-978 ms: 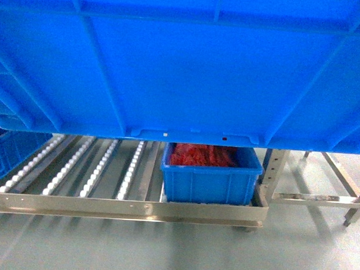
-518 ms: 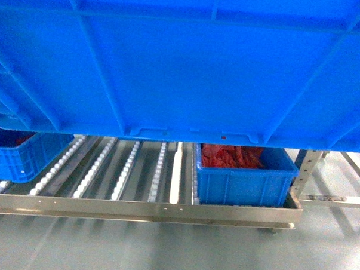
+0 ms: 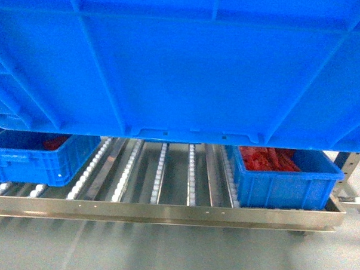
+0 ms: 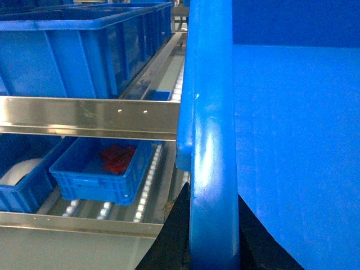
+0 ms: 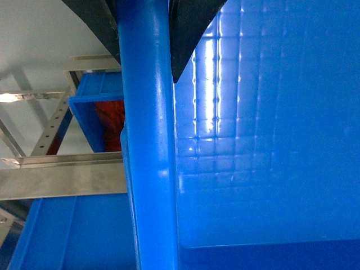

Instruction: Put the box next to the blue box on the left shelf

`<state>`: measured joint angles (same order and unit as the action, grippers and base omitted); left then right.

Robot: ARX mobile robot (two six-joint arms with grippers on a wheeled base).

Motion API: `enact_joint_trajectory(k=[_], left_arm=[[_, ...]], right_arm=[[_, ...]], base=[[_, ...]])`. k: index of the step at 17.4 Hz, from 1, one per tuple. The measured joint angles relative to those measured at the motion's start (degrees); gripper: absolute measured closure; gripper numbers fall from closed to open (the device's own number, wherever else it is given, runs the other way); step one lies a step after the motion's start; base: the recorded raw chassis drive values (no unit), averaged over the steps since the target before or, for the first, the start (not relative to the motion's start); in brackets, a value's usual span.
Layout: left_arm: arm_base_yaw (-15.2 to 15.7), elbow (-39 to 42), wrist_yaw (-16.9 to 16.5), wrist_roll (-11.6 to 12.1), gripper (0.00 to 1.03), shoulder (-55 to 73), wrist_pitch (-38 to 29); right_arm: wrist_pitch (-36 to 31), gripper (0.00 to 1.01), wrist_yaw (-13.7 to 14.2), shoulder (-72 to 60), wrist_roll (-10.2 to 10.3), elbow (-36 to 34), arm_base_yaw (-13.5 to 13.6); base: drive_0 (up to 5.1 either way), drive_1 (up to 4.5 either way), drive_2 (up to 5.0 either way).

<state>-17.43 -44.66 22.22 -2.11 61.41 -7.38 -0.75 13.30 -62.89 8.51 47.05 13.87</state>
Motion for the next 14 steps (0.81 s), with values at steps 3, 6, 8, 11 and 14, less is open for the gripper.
enact_joint_trajectory(k=[3, 6, 8, 11, 14], left_arm=[[0.0, 0.0, 0.04, 0.0, 0.94, 0.0, 0.09], [0.0, 0.0, -0.07, 0.07, 0.94, 0.0, -0.17], [0.39, 0.02, 0.0, 0.07, 0.94, 0.0, 0.31], [0.31, 0.02, -0.07, 0.2, 0.94, -0.22, 0.04], [0.26, 0.02, -0.11, 0.2, 0.94, -0.2, 0.07]], right_arm=[[0.07, 0.92, -0.04, -0.02, 0.07, 0.0, 0.0], [0.07, 0.92, 0.0, 0.07, 0.11, 0.0, 0.0], [-0.17, 0.92, 0.07, 0.0, 0.02, 0.0, 0.48], [-0.11, 0.92, 0.09, 0.0, 0.2, 0.0, 0.37], [-0.04, 0.92, 0.09, 0.0, 0.22, 0.0, 0.33]], base=[[-5.1, 2.3, 2.3], [-3.3, 1.65, 1.6], [0.0, 0.0, 0.0], [-0.3, -0.25, -0.3], [0.0, 0.0, 0.0]])
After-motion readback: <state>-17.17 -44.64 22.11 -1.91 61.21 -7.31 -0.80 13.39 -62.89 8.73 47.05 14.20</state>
